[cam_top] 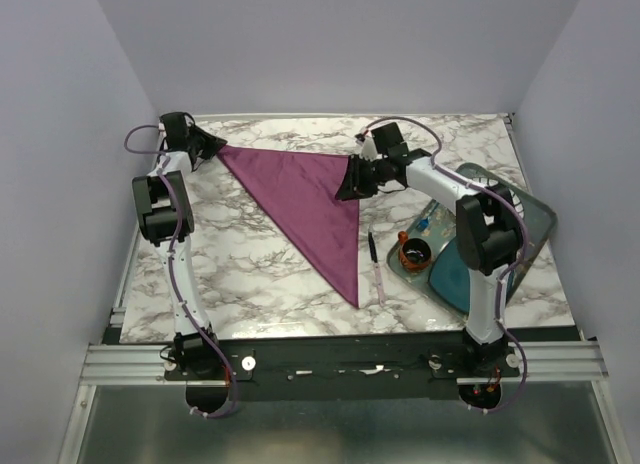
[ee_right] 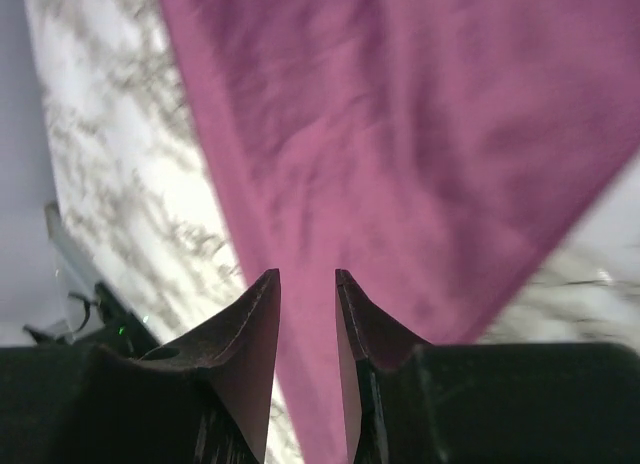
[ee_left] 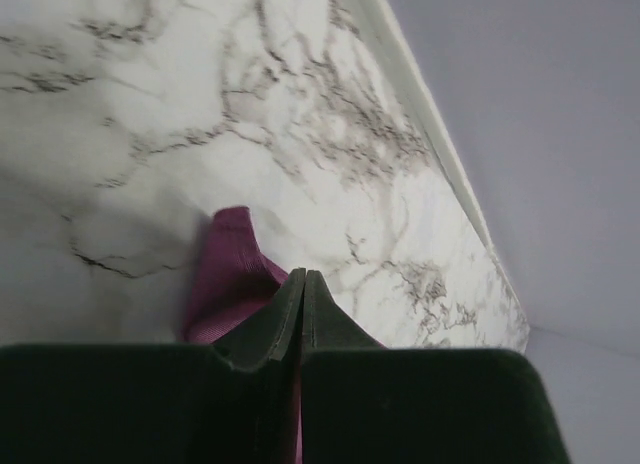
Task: Fold the napkin, place the utensils inside, and roll it up
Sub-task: Fold the napkin
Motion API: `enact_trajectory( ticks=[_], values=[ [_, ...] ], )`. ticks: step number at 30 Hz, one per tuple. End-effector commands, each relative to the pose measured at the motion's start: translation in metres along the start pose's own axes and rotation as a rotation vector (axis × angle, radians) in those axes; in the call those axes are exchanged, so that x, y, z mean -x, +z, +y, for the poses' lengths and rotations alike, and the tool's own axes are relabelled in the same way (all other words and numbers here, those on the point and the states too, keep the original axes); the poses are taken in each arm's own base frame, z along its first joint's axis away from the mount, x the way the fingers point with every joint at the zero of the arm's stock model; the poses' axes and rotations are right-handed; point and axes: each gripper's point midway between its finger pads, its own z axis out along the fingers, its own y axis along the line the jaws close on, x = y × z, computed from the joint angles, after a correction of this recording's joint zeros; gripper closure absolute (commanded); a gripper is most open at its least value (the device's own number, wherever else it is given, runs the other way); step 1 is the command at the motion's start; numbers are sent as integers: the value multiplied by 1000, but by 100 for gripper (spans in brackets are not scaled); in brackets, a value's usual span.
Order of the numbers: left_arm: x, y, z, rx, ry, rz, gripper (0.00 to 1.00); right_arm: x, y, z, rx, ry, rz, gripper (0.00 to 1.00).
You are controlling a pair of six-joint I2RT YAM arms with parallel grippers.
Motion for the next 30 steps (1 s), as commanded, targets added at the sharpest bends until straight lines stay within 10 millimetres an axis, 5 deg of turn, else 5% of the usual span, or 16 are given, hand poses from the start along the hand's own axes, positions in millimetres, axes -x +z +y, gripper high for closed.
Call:
enact_trajectory(
  ticks=[1, 3, 7, 11, 20, 24, 25, 30],
  values=[
    [19, 14, 44, 67, -118, -33, 92, -38, -21, 53, 127, -77, 31, 64],
    [24, 14, 51, 71, -143, -37, 92, -50, -30, 61, 137, -101, 31, 64],
    [30, 23, 61, 67, -155, -25, 91, -115, -27, 61, 149, -113, 139, 63],
    [32, 18, 34, 14, -111, -7, 84, -153, -23, 63, 127, -170, 198, 62],
    [18, -25, -30, 28, 98, -4, 63, -193, -10, 69, 98, -164, 281, 61],
    [-25, -37, -29, 58, 134, 59, 65, -202, -6, 58, 71, -151, 298, 61],
    [-38, -41, -44, 41, 175, 70, 66, -203, -5, 55, 60, -150, 301, 61],
    [-92, -47, -38, 86, 216, 156, 68, -214, -6, 42, 31, -152, 317, 62]
  ],
)
